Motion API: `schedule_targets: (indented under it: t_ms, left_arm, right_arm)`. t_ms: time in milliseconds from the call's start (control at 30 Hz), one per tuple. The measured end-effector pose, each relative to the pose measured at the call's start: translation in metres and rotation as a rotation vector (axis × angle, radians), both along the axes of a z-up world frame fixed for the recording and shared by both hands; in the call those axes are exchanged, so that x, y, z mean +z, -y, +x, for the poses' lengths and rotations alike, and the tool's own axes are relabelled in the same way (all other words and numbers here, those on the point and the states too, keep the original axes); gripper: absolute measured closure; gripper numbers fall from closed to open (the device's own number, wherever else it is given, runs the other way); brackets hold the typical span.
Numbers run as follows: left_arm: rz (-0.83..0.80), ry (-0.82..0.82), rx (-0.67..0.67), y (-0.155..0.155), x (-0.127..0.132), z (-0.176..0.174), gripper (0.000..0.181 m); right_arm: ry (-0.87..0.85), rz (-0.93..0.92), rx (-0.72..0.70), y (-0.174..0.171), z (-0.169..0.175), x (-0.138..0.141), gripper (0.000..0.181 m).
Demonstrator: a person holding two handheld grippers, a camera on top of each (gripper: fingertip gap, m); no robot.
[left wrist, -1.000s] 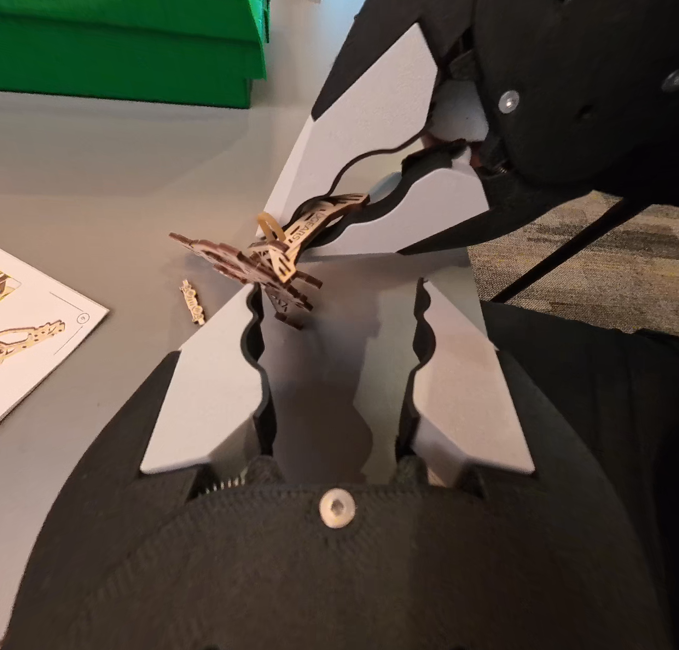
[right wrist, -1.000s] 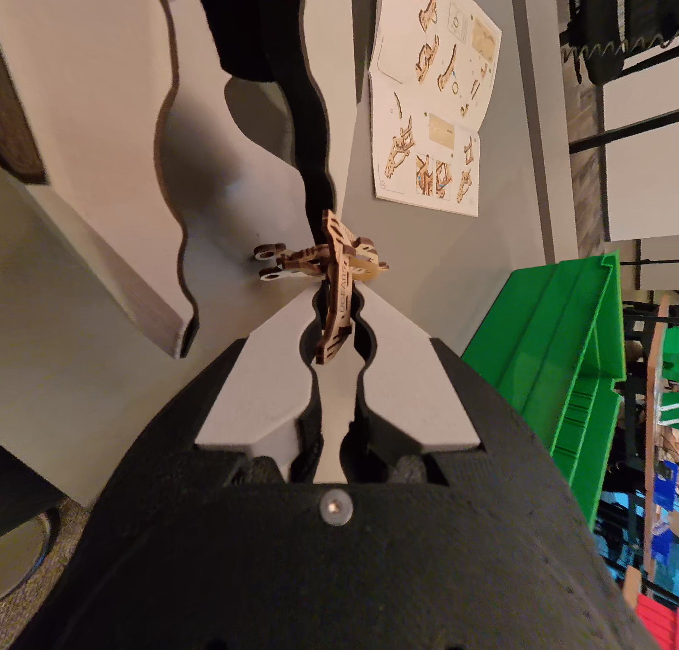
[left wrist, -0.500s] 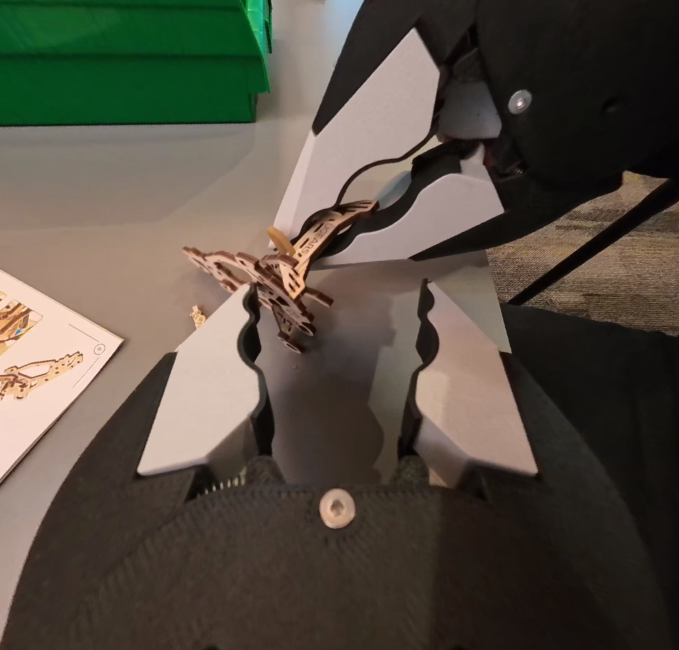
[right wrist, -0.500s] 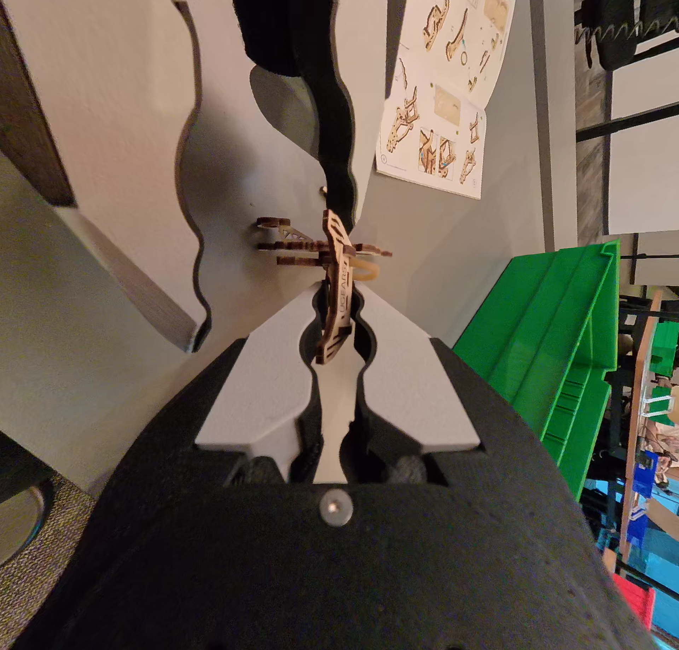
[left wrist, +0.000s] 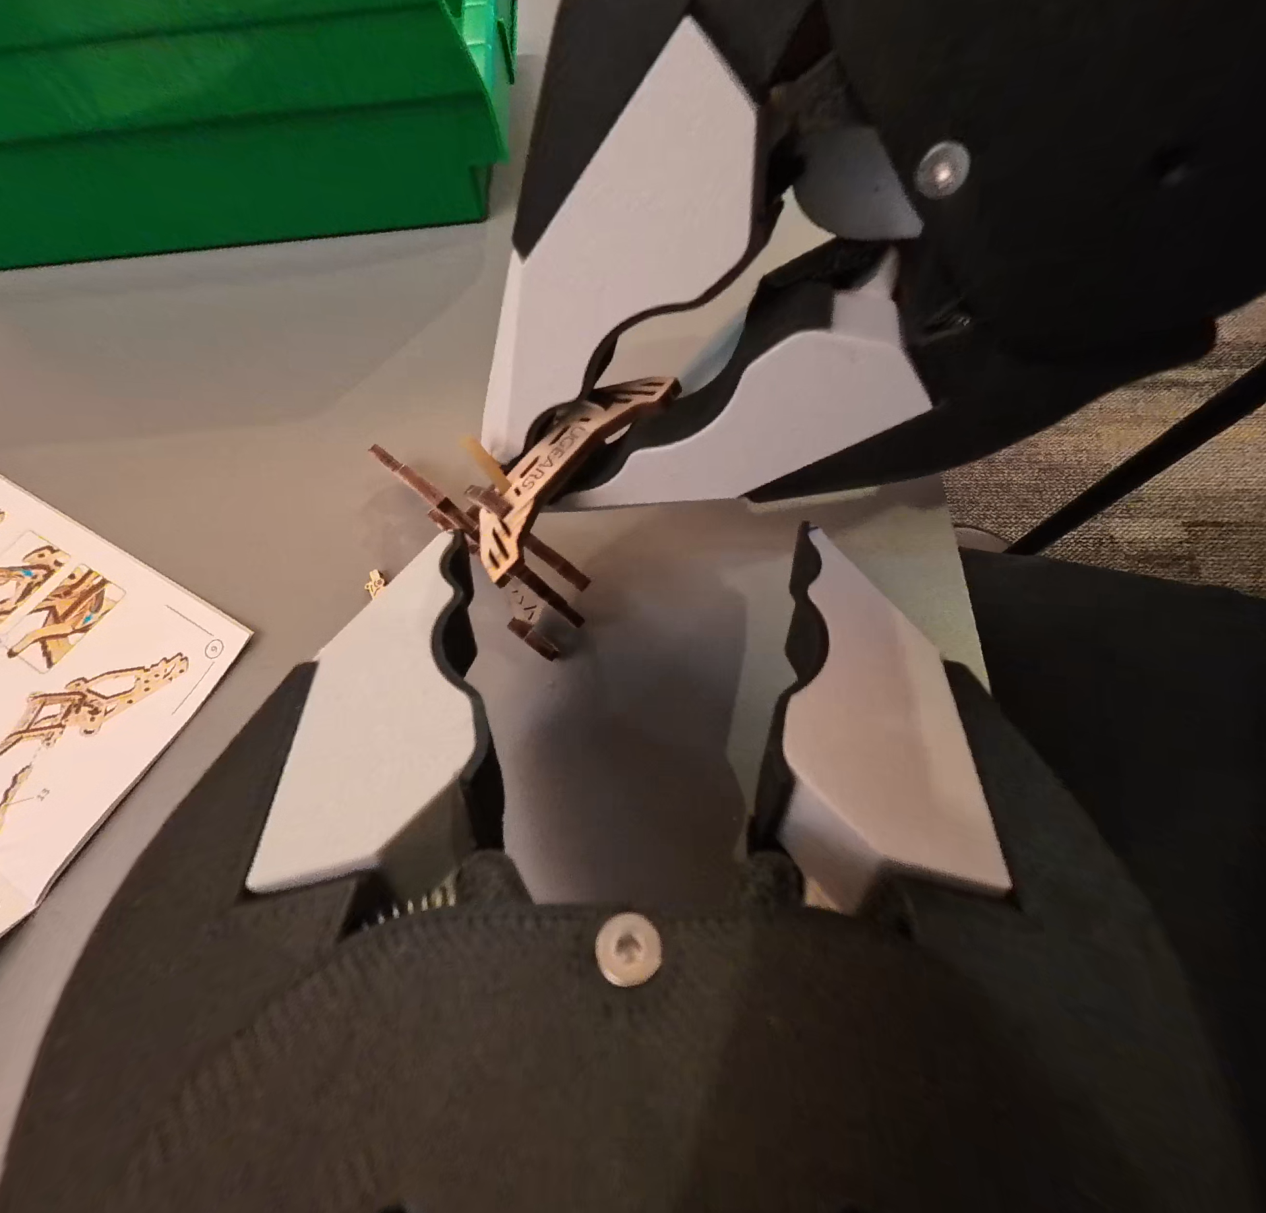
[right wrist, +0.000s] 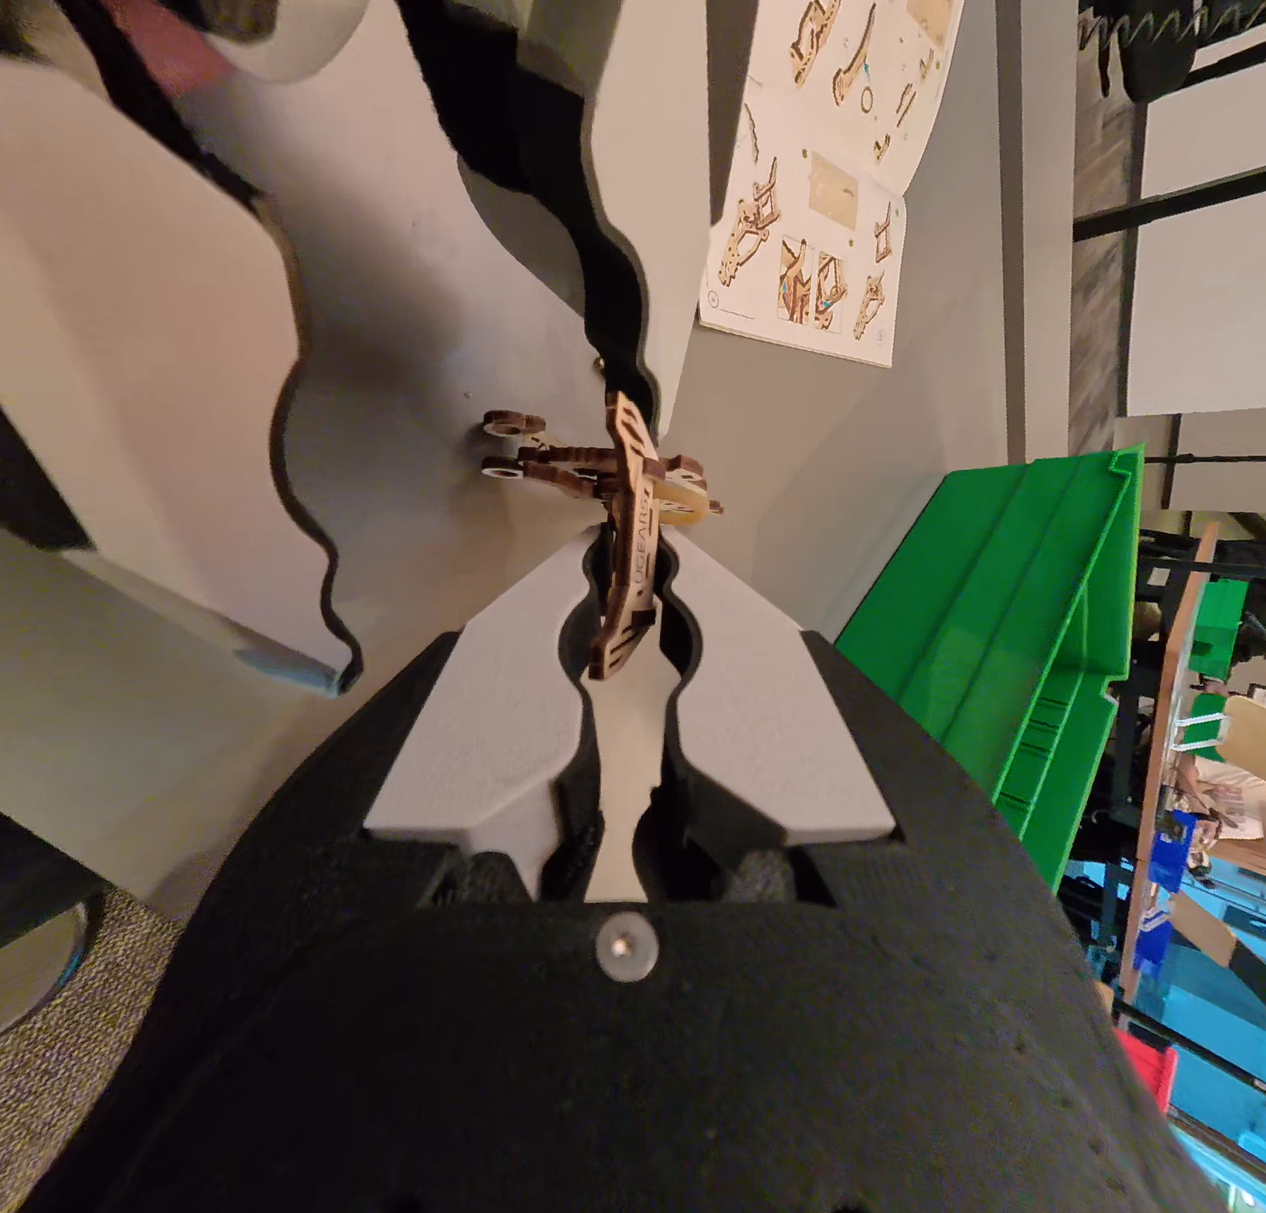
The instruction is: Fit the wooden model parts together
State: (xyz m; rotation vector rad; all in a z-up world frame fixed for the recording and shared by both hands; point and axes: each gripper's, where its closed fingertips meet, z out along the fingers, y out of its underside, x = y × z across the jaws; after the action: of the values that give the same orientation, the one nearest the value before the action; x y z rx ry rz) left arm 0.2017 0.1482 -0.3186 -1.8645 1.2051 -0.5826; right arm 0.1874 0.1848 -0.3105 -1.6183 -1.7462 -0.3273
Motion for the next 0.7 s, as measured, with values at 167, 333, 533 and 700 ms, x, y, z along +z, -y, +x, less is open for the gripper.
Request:
schedule_targets:
  t_ms: [167,333,533,700]
  left_arm:
    - [-0.002,-0.001,-0.001,0.0004,-0.0002,-0.0001,0.089]
    - [-0.012,0.005,-0.002,0.0011,0.0000,0.0011,0.085]
    - [0.003,-0.012,-0.001,0.0013,-0.0014,0.0013,0.085]
    - [0.015,-0.016,0.035,-0.0039,-0.0013,-0.0007,0.094]
  right_arm:
    - [0.008,0.010,-0.005,0.0002,-0.0007,-0.0001,0.174]
    - [0.000,0.012,-0.003,-0.0002,-0.0026,-0.0007,0.174]
    - [-0.013,0.028,0.016,-0.0003,-0.0037,-0.0008,0.174]
    - [-0.034,0.025,0.007,-0.0006,-0.0048,-0.0015,0.174]
